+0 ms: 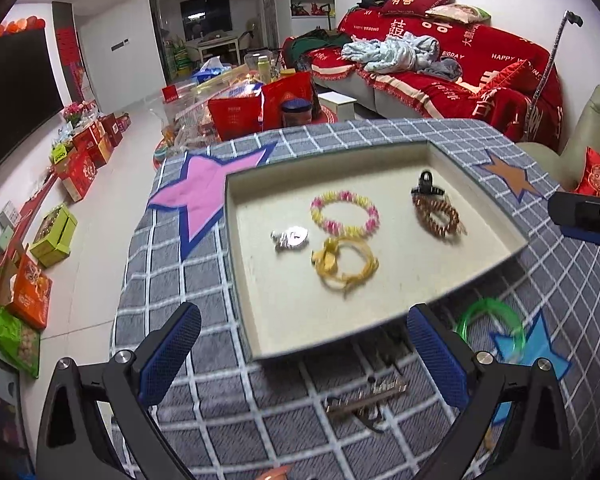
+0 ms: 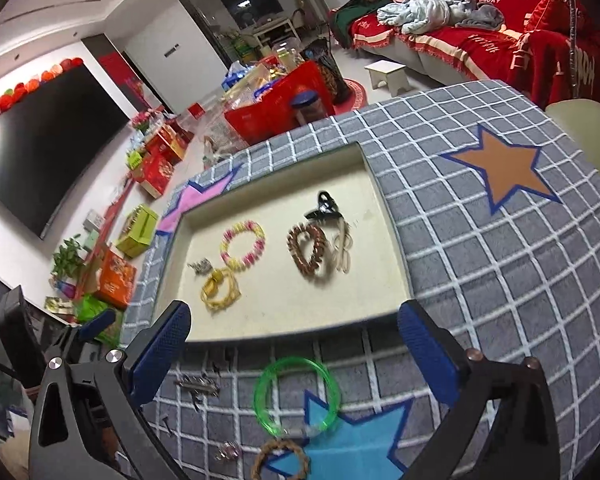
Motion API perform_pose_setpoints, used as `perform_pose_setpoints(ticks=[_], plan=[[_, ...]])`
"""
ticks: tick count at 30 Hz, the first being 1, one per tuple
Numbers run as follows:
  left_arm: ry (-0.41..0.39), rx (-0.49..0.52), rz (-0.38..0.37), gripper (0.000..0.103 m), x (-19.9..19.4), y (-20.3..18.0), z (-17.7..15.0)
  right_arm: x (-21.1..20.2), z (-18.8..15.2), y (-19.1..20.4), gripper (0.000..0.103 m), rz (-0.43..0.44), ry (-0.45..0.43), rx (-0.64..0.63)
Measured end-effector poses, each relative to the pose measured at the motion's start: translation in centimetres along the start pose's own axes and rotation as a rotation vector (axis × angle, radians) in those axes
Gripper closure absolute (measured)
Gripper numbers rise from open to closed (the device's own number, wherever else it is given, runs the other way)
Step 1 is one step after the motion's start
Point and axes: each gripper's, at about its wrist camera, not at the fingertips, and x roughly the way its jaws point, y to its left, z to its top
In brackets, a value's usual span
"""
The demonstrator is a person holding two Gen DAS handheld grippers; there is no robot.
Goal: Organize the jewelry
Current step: 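Withdraw both tools from the tray toward the silver barrette and green bangle, then grasp the silver hair barrette with the left tool while the right tool grasps the green bangle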
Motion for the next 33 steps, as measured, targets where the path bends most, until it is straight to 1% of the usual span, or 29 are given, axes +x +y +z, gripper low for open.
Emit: perform_pose_setpoints(ticks=[2,5,7,9,13,19,21,22,23,28,30,32,33], plan=[[0.009,-0.003,-0.002,0.0,-0.1,0.3,-0.7,-0.2,-0.7,-0.3,0.0,-0.007,0.005,0.007],[0.028,-0.008,-0.01,0.0,0.0,1.0,-2.0,-0.1,-1.8,-0.6,0.0,0.017,0.034,0.015],[0.048,0.008,-0.032,0.0,0.1,1.1,-2.9,-0.1,-2.6,-0.8,0.0,0.021,0.058,0.009],[0.062,0.04,-0.055,0.0,0.2,1.1,-3.8,0.2,-3.4,-0.9,0.0,0.032,0.089,0.004],[0.062,0.11,-0.082,0.0,0.3,0.0,-5.0,1.0,-4.7,-1.0,0.0,-0.001,0.137,-0.006],[0.1,0.196,-0.13,0.001,1.2,-1.8,-5.5,1.4,-5.5,-1.8,0.0,0.0,0.168,0.021],[0.113,0.212,-0.144,0.009,1.4,-2.2,-5.6,1.5,-5.8,-2.0,0.0,-0.008,0.178,0.014],[0.126,0.219,-0.149,0.016,1.6,-2.3,-5.7,1.5,-5.8,-2.0,0.0,-0.013,0.182,0.011],[0.145,0.224,-0.157,0.017,1.9,-2.4,-5.8,1.6,-5.9,-2.0,0.0,-0.015,0.186,0.01],[0.148,0.232,-0.177,0.017,2.2,-2.6,-5.8,2.1,-6.3,-2.1,0.0,-0.022,0.207,0.012],[0.152,0.231,-0.192,0.021,2.3,-2.6,-5.7,2.3,-6.4,-2.0,0.0,-0.028,0.213,0.009],[0.167,0.217,-0.225,0.032,2.3,-2.6,-5.6,2.5,-6.3,-1.8,0.0,-0.038,0.218,0.006],[0.17,0.218,-0.228,0.032,2.3,-2.7,-5.6,2.6,-6.3,-1.7,0.0,-0.041,0.22,0.004]])
